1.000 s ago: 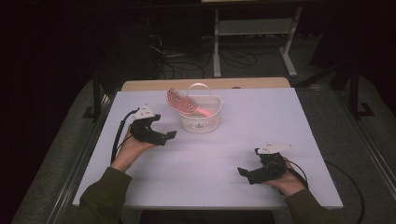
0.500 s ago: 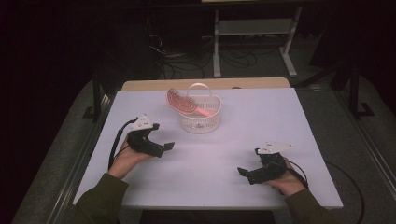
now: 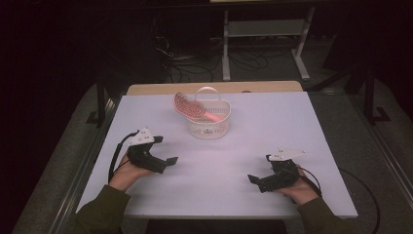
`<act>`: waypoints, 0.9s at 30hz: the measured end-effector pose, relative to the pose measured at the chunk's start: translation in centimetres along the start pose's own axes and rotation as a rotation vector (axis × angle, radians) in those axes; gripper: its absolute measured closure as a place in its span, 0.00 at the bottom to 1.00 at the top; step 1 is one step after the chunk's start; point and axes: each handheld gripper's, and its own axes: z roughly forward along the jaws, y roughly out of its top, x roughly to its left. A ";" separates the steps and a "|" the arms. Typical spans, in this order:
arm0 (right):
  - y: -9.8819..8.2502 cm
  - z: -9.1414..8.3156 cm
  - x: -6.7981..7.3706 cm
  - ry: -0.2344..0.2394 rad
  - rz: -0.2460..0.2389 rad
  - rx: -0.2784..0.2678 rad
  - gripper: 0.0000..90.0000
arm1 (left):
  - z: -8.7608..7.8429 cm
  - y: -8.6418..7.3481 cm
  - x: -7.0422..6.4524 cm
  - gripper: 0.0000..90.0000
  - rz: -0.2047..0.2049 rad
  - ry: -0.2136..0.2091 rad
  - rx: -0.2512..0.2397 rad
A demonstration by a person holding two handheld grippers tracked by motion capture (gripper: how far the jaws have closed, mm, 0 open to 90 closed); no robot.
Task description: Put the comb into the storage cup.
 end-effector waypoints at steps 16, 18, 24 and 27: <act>0.0 0.0 0.1 -0.004 -0.004 0.003 0.00 | -0.9 -2.3 -1.1 0.00 0.002 -0.031 0.019; 0.0 0.0 0.1 -0.004 -0.006 0.003 0.00 | -0.9 -2.5 -1.2 0.00 0.001 -0.037 0.018; 0.0 -0.1 0.0 -0.013 -0.003 -0.001 0.00 | -0.7 -3.3 -1.6 0.00 -0.002 -0.052 0.022; 0.0 -0.1 0.0 -0.014 -0.004 -0.001 0.00 | -0.6 -3.7 -1.7 0.00 -0.004 -0.055 0.029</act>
